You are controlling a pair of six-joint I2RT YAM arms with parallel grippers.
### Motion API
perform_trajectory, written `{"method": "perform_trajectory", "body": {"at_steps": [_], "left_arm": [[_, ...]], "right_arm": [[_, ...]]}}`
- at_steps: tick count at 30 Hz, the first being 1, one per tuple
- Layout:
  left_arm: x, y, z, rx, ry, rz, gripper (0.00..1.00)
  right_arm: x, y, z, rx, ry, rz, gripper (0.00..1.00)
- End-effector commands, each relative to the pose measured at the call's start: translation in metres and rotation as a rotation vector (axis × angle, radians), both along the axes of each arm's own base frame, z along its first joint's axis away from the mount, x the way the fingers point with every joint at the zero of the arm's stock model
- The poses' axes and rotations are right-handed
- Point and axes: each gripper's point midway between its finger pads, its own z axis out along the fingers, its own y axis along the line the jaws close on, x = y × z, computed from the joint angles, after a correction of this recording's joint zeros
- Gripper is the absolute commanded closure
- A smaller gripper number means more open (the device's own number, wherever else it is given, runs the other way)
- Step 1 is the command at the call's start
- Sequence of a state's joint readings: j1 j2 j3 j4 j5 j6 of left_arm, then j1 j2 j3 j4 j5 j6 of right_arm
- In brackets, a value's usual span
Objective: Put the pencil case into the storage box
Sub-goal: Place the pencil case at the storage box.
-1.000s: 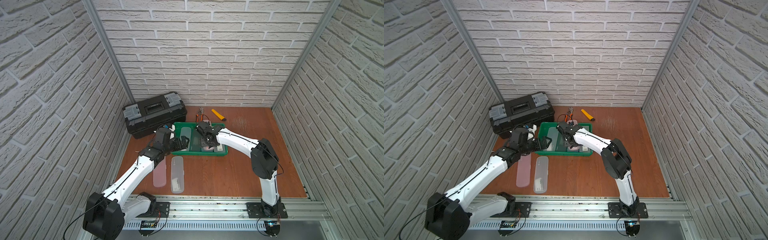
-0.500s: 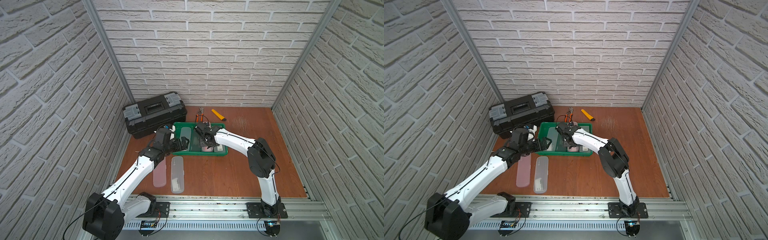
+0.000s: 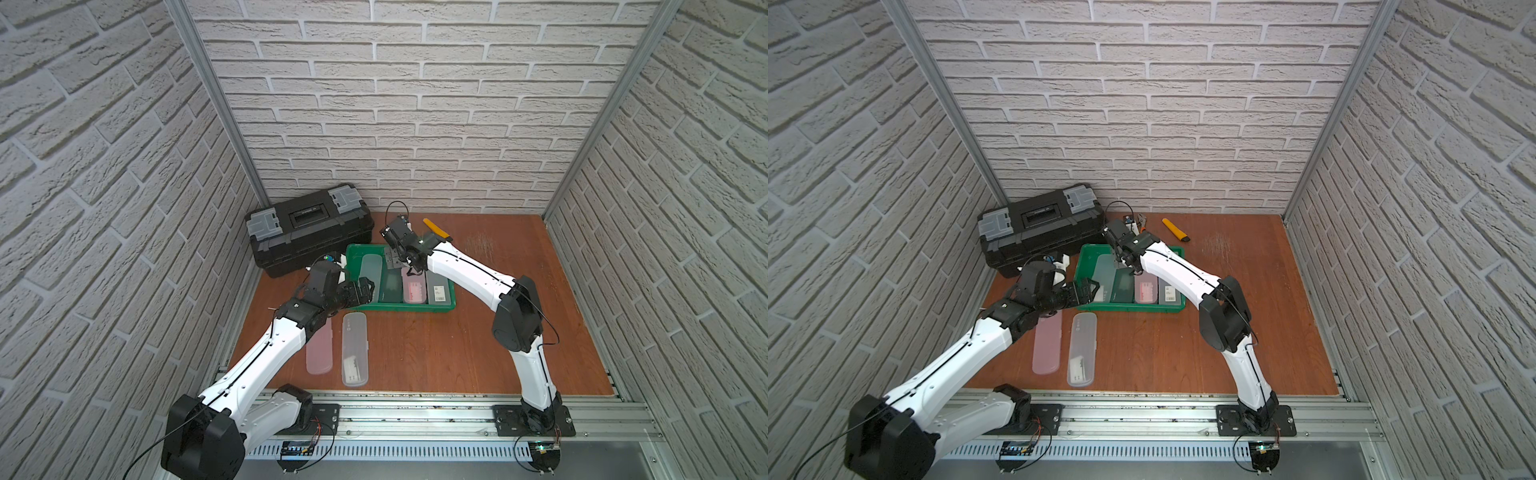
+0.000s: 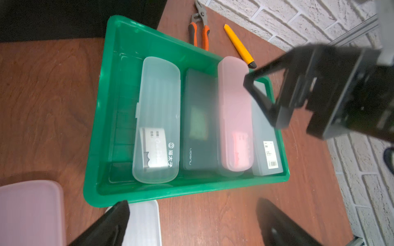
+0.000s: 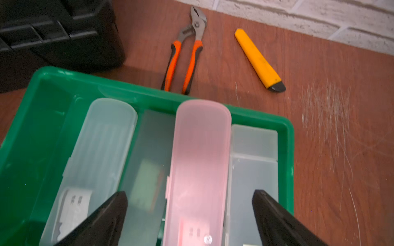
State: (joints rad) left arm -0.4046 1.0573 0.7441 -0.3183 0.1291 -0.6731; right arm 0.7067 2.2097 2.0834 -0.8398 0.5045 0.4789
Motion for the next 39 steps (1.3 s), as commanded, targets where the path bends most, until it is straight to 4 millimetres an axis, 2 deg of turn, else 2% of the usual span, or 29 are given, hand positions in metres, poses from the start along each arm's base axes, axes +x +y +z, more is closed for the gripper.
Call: {"method": "perform_trajectory", "body": {"at_steps": [1, 4, 10, 18, 24, 30, 34, 39], "left_arm": [[-0.006, 0.006, -0.011, 0.039, 0.022, 0.006, 0.01], [-0.014, 0.008, -0.024, 0.047, 0.060, 0.007, 0.01], [-0.027, 0.010, -0.038, 0.048, 0.093, 0.008, 0.01], [-0.027, 0.004, -0.038, 0.060, 0.091, -0.006, 0.02], [-0.020, -0.004, -0.033, 0.085, 0.087, -0.034, 0.01], [-0.019, -0.010, -0.033, 0.099, 0.086, -0.041, 0.02], [-0.026, -0.009, -0.039, 0.092, 0.101, -0.028, 0.01], [-0.044, -0.001, -0.055, 0.110, 0.147, -0.007, 0.01]], "right_arm": [[-0.005, -0.013, -0.037, -0.152, 0.093, 0.031, 0.04], [-0.002, -0.009, -0.051, -0.147, 0.100, 0.041, 0.04], [-0.003, -0.011, -0.066, -0.150, 0.122, 0.036, 0.05], [-0.032, -0.019, -0.083, -0.088, 0.182, 0.014, 0.16], [-0.043, -0.023, -0.069, -0.065, 0.155, 0.005, 0.17], [-0.029, -0.027, -0.042, -0.117, 0.078, 0.019, 0.11], [-0.020, -0.023, -0.034, -0.142, 0.061, 0.044, 0.10], [-0.022, -0.016, -0.023, -0.089, 0.049, 0.074, 0.09]]}}
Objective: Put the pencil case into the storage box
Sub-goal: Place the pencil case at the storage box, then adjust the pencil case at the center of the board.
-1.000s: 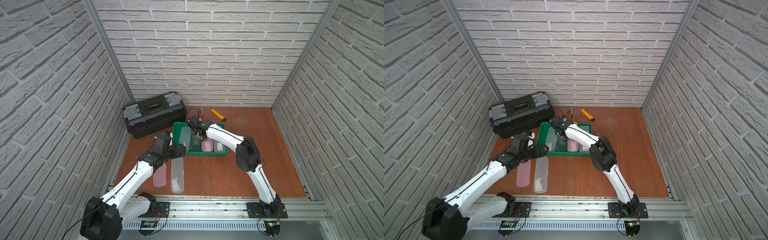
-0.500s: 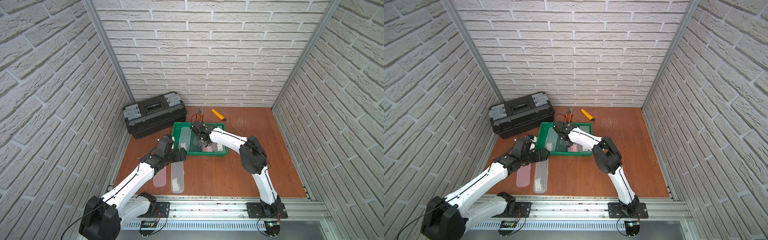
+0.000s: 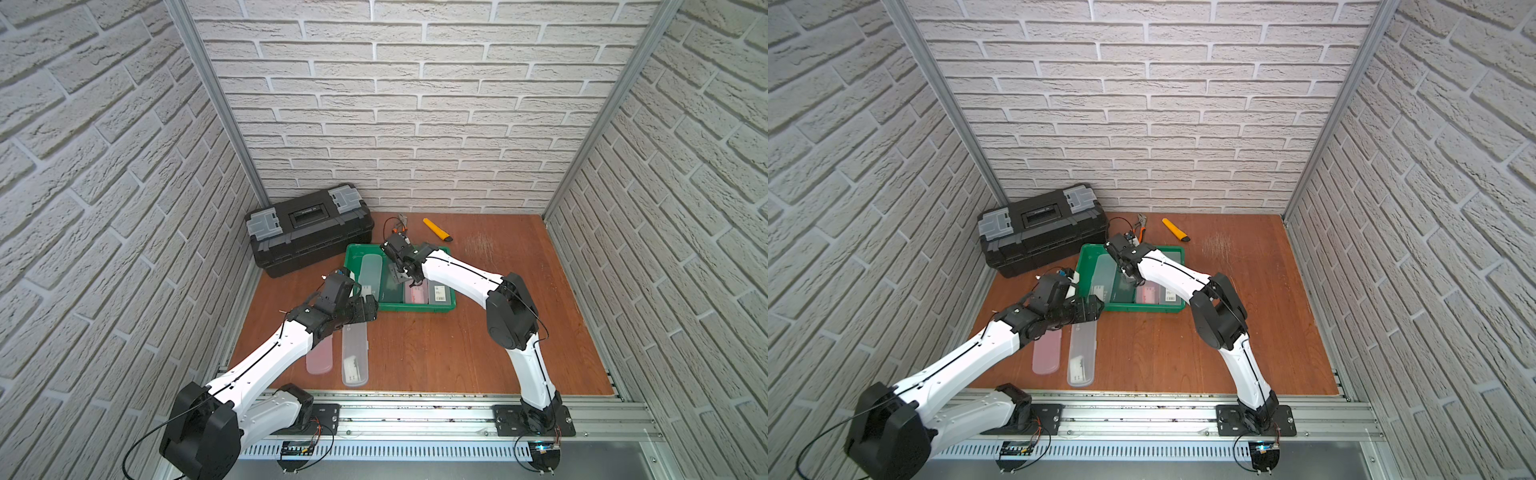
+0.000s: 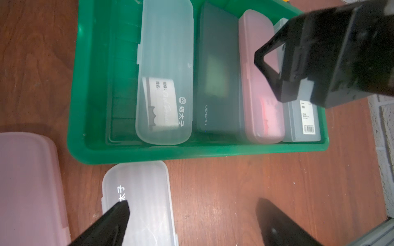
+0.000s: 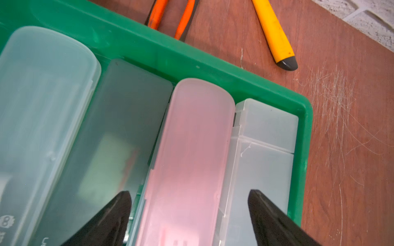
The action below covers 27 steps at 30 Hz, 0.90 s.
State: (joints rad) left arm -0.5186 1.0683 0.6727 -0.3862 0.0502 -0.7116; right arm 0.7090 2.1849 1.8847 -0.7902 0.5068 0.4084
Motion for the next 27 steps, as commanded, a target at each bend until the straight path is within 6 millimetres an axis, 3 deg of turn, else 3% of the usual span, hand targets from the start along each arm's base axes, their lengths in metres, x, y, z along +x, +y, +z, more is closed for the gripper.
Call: {"method": "perform_trajectory", "body": {"at_steps": [1, 5, 6, 7, 16, 21, 27], "left_arm": [[-0.015, 0.008, -0.012, 0.018, 0.032, 0.029, 0.02], [-0.029, 0.006, -0.026, 0.001, 0.078, 0.022, 0.01], [-0.033, 0.006, -0.030, 0.003, 0.096, 0.022, 0.02], [-0.037, 0.005, -0.033, 0.012, 0.114, 0.023, 0.02], [-0.074, 0.009, -0.065, 0.090, 0.202, 0.069, 0.01], [-0.084, 0.013, -0.065, 0.175, 0.184, 0.088, 0.01], [-0.085, 0.019, -0.059, 0.252, 0.162, 0.119, 0.02]], "right_arm": [[-0.001, 0.004, 0.033, 0.066, -0.058, 0.026, 0.09], [-0.017, 0.020, 0.036, 0.214, -0.059, 0.110, 0.10], [-0.023, 0.020, 0.050, 0.263, -0.079, 0.121, 0.10], [-0.030, 0.021, 0.050, 0.296, -0.078, 0.137, 0.10], [-0.092, 0.010, 0.054, 0.448, -0.015, 0.233, 0.12], [-0.118, 0.002, 0.053, 0.495, 0.002, 0.274, 0.12], [-0.139, -0.006, 0.032, 0.488, 0.063, 0.288, 0.12]]}}
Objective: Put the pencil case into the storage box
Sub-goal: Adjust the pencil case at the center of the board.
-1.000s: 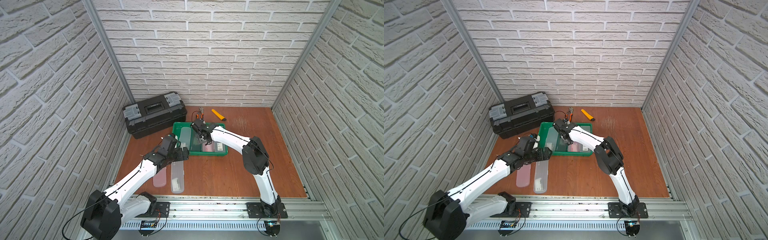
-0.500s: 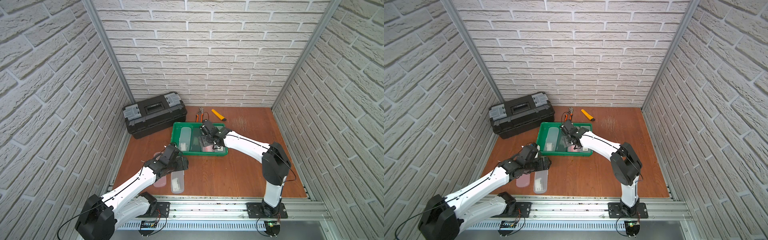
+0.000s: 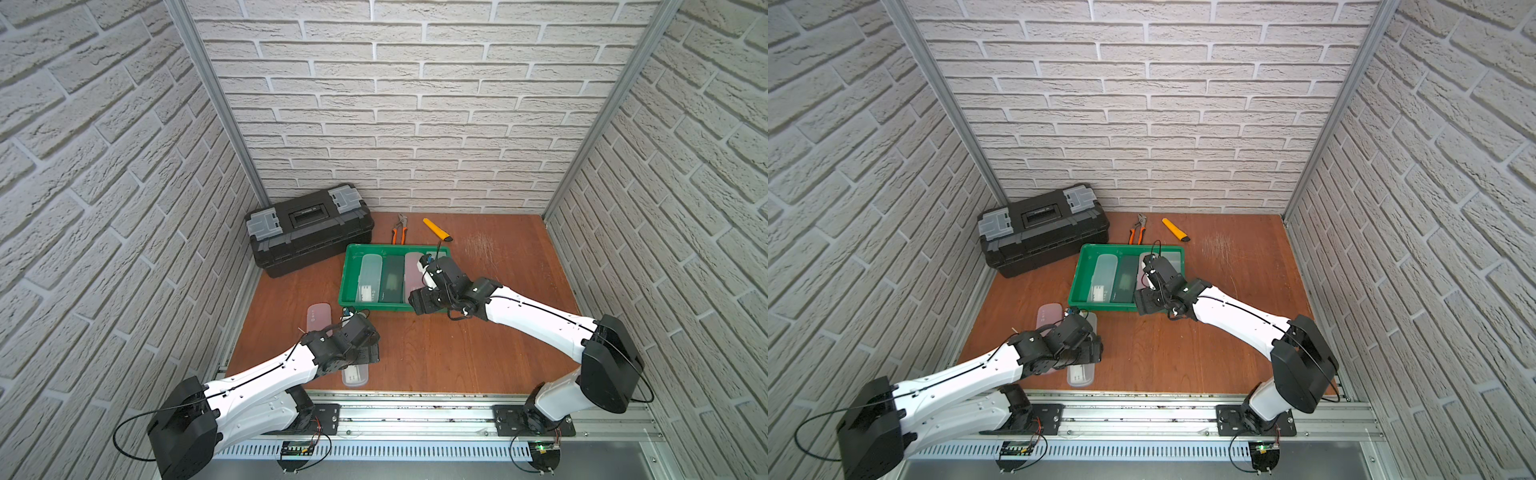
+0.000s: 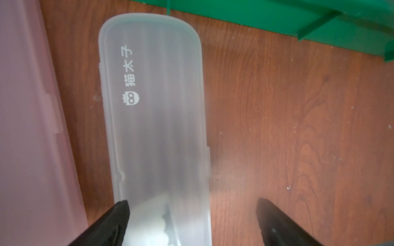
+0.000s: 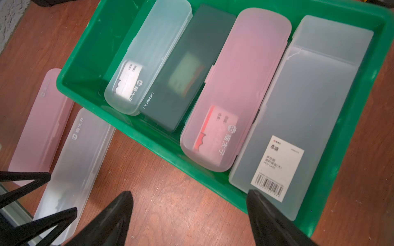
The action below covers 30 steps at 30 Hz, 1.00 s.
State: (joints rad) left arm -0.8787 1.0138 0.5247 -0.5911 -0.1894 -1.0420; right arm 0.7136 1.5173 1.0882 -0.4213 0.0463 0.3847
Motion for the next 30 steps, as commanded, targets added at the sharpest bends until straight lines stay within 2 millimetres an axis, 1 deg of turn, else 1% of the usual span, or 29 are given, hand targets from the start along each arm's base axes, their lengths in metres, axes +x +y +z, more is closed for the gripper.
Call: {"method": "perform_trajectory", "body": {"at_steps": [1, 4, 7, 11, 15, 21, 24, 27, 30], "left_arm": [[0.006, 0.013, 0.009, 0.081, -0.028, 0.066, 0.01], [0.003, 0.022, 0.011, 0.140, -0.018, 0.088, 0.01], [-0.002, 0.025, 0.007, 0.150, -0.002, 0.110, 0.02], [-0.006, 0.017, -0.004, 0.120, 0.014, 0.108, 0.01], [-0.008, 0.007, -0.011, 0.112, 0.027, 0.097, 0.01], [-0.005, -0.023, -0.022, 0.056, 0.044, 0.061, 0.02], [-0.001, -0.041, -0.022, 0.036, 0.041, 0.042, 0.01], [0.005, -0.059, -0.019, 0.006, 0.031, 0.018, 0.01], [0.013, -0.076, -0.007, -0.020, -0.006, -0.012, 0.02]], "right_arm": [[-0.006, 0.006, 0.003, 0.041, -0.012, 0.030, 0.12], [-0.012, 0.002, -0.005, 0.033, 0.006, 0.025, 0.12], [-0.018, -0.002, -0.013, 0.025, 0.021, 0.020, 0.12], [-0.023, -0.007, -0.023, 0.006, 0.039, 0.016, 0.13], [-0.024, -0.009, -0.025, -0.003, 0.041, 0.013, 0.13], [-0.022, -0.011, -0.024, -0.011, 0.030, 0.004, 0.13], [-0.022, -0.015, -0.020, -0.020, 0.016, -0.005, 0.13], [-0.021, -0.021, -0.016, -0.034, -0.004, -0.019, 0.13], [-0.022, -0.025, -0.009, -0.033, -0.022, -0.022, 0.12]]}}
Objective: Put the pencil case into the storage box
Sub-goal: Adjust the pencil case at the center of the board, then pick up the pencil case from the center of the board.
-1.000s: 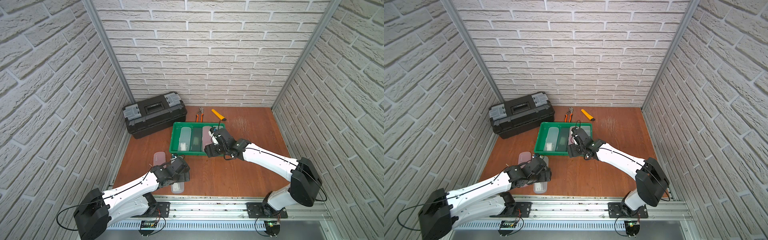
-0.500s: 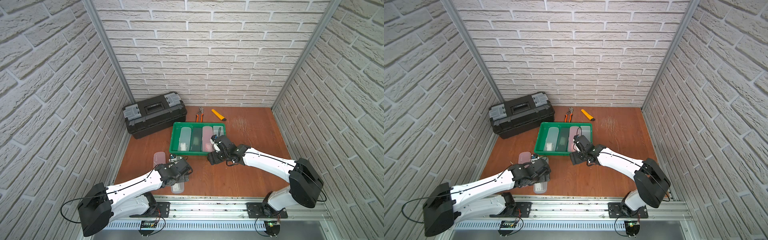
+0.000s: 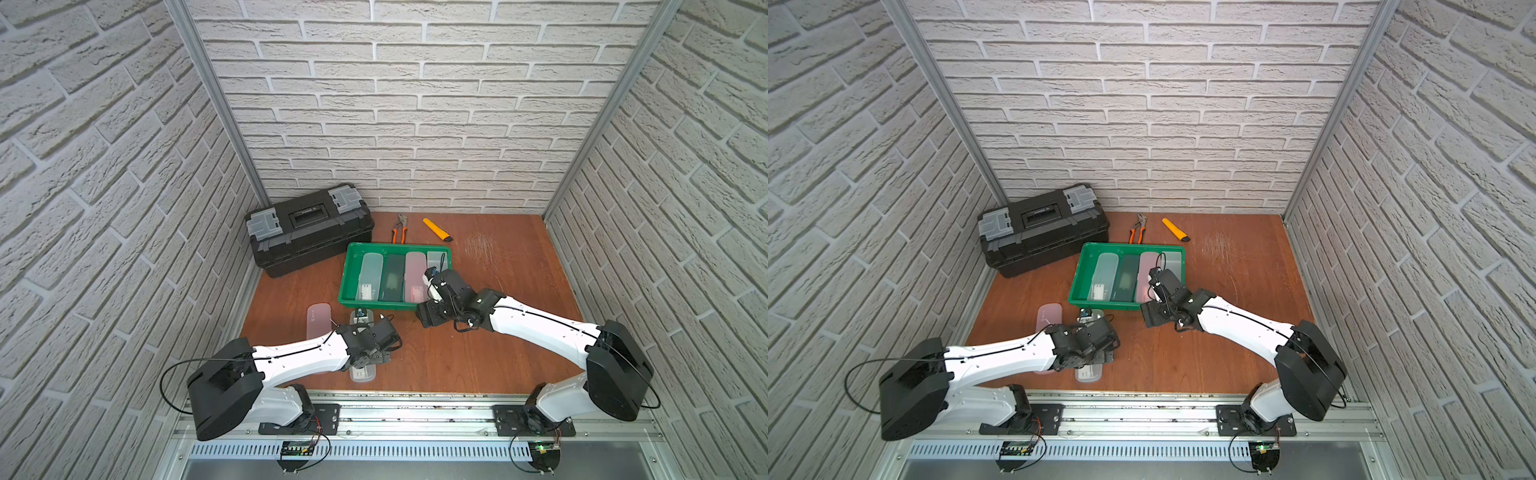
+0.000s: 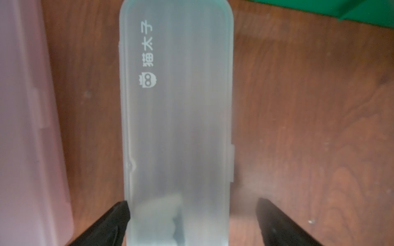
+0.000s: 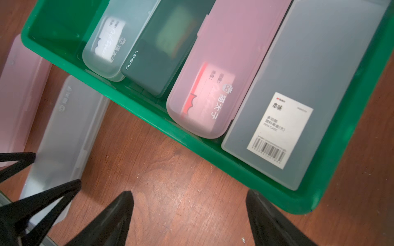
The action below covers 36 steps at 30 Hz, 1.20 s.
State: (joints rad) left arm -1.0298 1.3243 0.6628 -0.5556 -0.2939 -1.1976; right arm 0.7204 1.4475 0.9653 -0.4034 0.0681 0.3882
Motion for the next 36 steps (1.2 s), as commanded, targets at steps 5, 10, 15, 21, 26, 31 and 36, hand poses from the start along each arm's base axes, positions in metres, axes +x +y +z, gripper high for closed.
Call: {"method": "perform_trajectory", "body": {"at_steps": [5, 10, 15, 21, 26, 31, 36], "left_arm": [[0.018, -0.037, 0.032, -0.096, -0.090, -0.053, 0.02], [0.027, 0.001, 0.058, -0.035, -0.199, 0.007, 0.01], [0.037, 0.051, 0.065, -0.020, -0.231, 0.084, 0.02], [0.049, 0.116, 0.075, 0.000, -0.245, 0.216, 0.01], [0.043, 0.142, 0.069, -0.047, -0.217, 0.311, 0.02], [0.041, 0.152, 0.053, -0.095, -0.196, 0.380, 0.01], [0.041, 0.155, 0.043, -0.123, -0.183, 0.412, 0.01]], "right_arm": [[-0.005, -0.007, 0.012, 0.013, -0.032, -0.026, 0.12], [-0.008, -0.018, 0.018, -0.042, -0.065, -0.161, 0.14], [-0.031, 0.010, 0.013, -0.020, -0.040, -0.255, 0.12], [-0.063, 0.067, -0.021, 0.017, 0.117, -0.227, 0.08], [-0.081, 0.099, -0.030, 0.001, 0.153, -0.176, 0.06], [-0.095, 0.131, -0.046, -0.017, 0.213, -0.116, 0.06], [-0.101, 0.149, -0.062, -0.064, 0.243, -0.084, 0.06]]}}
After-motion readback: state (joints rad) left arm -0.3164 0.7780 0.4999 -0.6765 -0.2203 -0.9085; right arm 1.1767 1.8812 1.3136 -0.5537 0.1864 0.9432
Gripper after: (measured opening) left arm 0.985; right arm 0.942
